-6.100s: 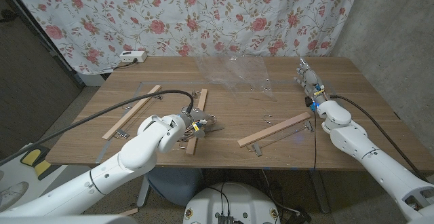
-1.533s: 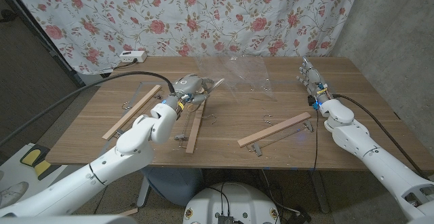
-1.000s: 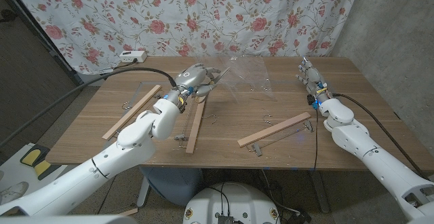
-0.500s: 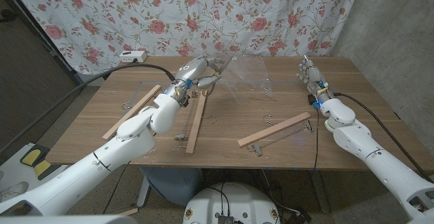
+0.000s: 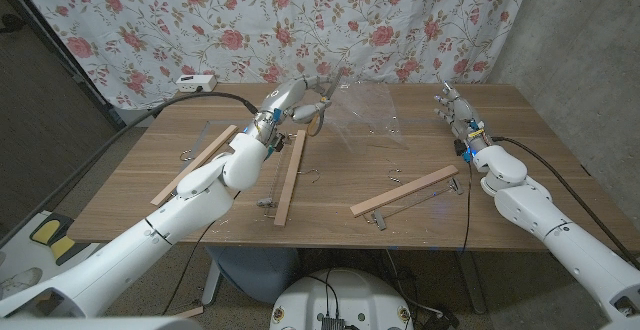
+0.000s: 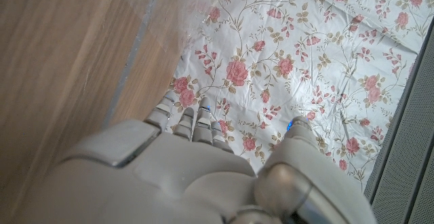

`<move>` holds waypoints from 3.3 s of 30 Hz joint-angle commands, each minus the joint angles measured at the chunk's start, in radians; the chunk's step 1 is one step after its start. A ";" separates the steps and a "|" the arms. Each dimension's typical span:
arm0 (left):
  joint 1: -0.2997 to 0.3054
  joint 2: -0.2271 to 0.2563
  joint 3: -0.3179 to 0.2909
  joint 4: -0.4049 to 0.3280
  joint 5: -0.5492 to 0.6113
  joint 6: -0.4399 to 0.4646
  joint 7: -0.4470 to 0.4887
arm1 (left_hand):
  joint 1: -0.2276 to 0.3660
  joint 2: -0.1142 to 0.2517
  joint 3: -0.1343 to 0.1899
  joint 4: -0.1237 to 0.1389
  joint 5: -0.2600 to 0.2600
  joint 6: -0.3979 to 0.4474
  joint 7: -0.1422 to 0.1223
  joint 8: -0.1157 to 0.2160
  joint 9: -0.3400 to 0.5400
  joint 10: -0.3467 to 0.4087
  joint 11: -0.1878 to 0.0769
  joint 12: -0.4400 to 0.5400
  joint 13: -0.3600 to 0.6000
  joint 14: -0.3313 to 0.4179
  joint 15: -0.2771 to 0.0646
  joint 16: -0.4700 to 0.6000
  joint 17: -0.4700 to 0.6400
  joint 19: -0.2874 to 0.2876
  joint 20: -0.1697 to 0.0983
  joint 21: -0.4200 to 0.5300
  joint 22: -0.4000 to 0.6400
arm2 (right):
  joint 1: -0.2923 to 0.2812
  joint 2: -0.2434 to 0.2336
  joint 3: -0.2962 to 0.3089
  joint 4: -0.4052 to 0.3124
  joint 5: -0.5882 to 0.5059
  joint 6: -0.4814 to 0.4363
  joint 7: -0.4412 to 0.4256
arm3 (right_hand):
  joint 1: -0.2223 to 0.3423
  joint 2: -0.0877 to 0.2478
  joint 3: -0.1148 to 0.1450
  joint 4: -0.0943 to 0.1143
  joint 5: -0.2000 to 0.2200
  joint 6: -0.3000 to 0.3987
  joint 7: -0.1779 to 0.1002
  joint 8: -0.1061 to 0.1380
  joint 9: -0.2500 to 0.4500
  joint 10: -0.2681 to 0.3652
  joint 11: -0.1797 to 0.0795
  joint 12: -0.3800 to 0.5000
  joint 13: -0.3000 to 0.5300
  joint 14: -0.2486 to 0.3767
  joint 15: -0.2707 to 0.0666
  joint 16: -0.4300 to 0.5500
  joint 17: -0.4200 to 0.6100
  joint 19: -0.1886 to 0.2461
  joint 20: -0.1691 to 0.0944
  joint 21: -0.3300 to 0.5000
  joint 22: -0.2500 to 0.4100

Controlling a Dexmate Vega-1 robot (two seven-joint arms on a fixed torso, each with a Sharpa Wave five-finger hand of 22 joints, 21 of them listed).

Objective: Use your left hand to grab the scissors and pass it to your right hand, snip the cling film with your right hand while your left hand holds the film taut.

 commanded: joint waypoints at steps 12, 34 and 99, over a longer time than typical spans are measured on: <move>-0.049 0.014 -0.002 -0.028 -0.042 0.024 -0.074 | -0.001 0.010 0.005 -0.001 0.005 0.002 -0.005 0.004 0.003 0.051 -0.043 -0.001 0.005 0.006 -0.019 -0.002 0.006 0.005 0.003 0.000 0.003 | 0.003 -0.013 -0.023 0.024 0.046 0.042 0.173 | 0.217 0.007 0.101 -0.029 0.033 0.039 -0.037 0.024 0.003 0.141 -0.120 0.037 0.034 0.040 -0.102 0.015 -0.006 0.018 -0.033 0.006 0.001; -0.069 0.000 -0.011 -0.027 -0.108 0.021 -0.095 | -0.002 0.011 0.006 -0.002 0.005 0.017 -0.004 0.007 0.004 0.051 -0.043 -0.005 0.008 0.005 -0.019 0.001 0.009 0.004 0.005 -0.001 0.003 | 0.003 -0.031 -0.034 0.028 0.048 0.107 0.276 | 0.291 -0.021 0.123 -0.022 0.036 0.049 -0.049 0.023 0.003 0.124 -0.150 0.016 0.045 0.029 -0.110 0.004 -0.009 0.011 -0.050 0.002 0.000; -0.175 -0.059 0.049 -0.040 -0.200 0.047 -0.176 | -0.005 0.009 0.009 -0.005 0.004 0.020 -0.002 0.004 0.005 0.057 -0.044 -0.013 0.017 0.000 -0.018 0.003 0.015 0.002 0.009 -0.001 0.004 | 0.024 -0.052 -0.083 0.039 0.056 0.149 0.445 | 0.372 -0.002 0.152 -0.011 0.025 0.655 -0.226 0.151 0.027 -0.182 -0.114 -0.093 0.005 -0.162 -0.075 -0.020 -0.005 -0.091 -0.069 -0.003 0.001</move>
